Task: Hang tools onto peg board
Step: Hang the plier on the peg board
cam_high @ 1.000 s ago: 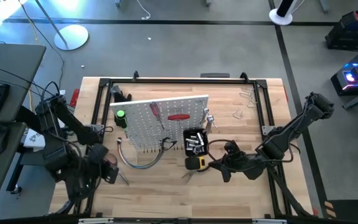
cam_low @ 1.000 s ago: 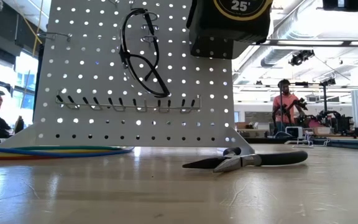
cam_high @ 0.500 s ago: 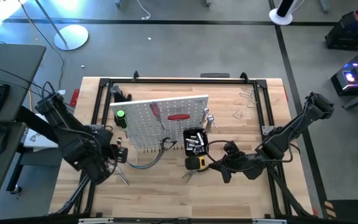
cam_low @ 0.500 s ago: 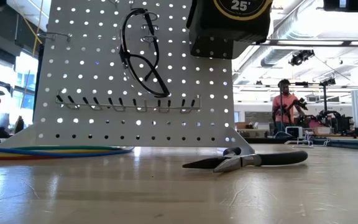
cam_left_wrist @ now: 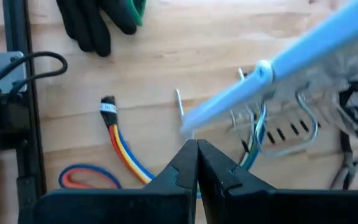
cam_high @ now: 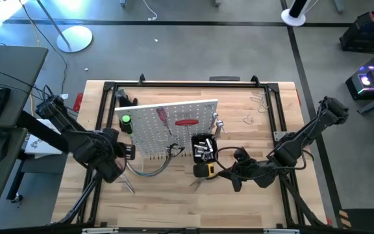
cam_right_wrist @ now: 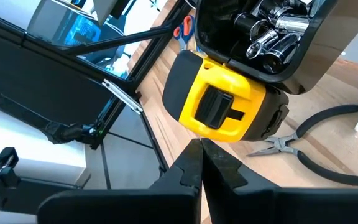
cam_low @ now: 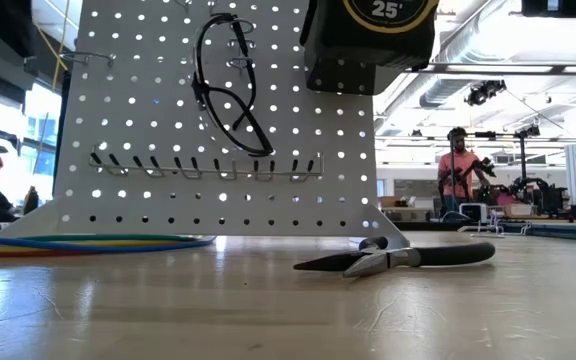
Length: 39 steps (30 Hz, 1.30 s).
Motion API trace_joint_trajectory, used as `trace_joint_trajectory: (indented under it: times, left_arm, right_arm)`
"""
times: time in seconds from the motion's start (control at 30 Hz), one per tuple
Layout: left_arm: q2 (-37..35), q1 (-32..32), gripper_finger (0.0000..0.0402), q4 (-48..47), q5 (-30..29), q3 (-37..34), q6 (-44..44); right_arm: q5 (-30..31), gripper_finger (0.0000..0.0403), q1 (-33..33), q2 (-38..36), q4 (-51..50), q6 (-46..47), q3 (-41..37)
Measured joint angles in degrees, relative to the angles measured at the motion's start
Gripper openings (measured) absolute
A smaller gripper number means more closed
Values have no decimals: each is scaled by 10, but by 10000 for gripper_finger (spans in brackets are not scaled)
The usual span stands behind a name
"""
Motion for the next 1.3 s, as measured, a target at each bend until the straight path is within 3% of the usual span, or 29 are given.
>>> trace_joint_trajectory:
  times: [0.53, 0.97, 1.13, 1.3]
  left_arm:
    - [-5, 93, 0, 7, -121, -2, 94]
    - [41, 150, 0, 164, -189, -2, 210]
    - [60, 172, 0, 193, -191, -2, 221]
    - [70, 191, 0, 248, -192, -1, 294]
  right_arm:
    - [0, 0, -2, 0, 2, 0, 0]
    - [1, 0, -2, 0, 3, 2, 0]
    - [1, 0, -2, 0, 9, 2, 0]
    - [1, 0, -2, 0, 11, 0, 0]
